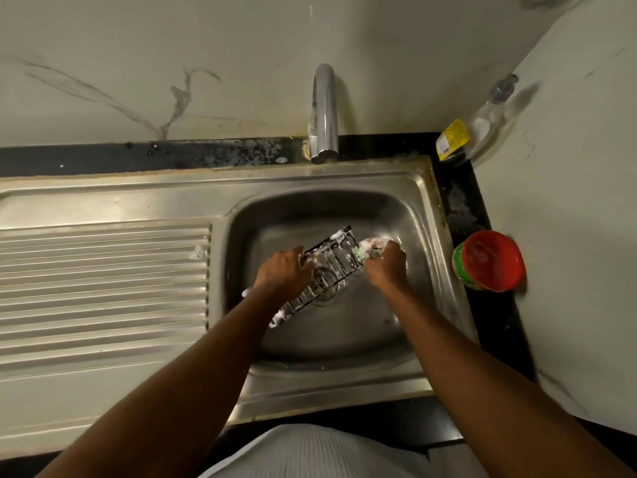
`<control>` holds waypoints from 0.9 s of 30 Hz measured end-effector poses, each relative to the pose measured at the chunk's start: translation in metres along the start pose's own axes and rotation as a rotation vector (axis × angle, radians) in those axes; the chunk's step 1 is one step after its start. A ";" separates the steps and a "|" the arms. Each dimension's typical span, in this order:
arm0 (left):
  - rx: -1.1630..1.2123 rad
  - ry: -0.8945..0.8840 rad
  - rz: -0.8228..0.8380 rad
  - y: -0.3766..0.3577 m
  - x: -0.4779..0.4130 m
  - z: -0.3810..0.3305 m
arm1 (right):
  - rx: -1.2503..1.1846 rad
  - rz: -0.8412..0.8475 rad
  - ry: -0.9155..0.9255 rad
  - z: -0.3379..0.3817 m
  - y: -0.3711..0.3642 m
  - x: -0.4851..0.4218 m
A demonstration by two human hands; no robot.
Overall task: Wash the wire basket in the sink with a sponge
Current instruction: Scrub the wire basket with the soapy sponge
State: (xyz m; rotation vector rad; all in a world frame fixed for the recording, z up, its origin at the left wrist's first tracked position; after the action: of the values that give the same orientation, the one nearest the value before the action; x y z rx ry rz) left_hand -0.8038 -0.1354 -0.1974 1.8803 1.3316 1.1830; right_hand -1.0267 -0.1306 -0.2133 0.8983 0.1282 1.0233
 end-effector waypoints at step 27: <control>1.303 0.661 -0.241 0.017 0.004 0.009 | -0.303 -0.178 -0.013 0.040 -0.005 0.037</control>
State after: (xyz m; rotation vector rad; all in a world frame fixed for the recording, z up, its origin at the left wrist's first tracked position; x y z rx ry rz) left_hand -0.7875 -0.1378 -0.1864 1.9538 3.1266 0.8412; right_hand -0.9835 -0.1263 -0.1792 0.6060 0.0391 0.8431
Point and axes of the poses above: each hand's wrist, its own x-axis away from the middle knuckle, its own y-axis out of the back of the hand, z = x × y, the point moved 2 cm from there along -x, towards the middle knuckle, and after that the axes turned 5 degrees about -z, right-handed, at the moved point
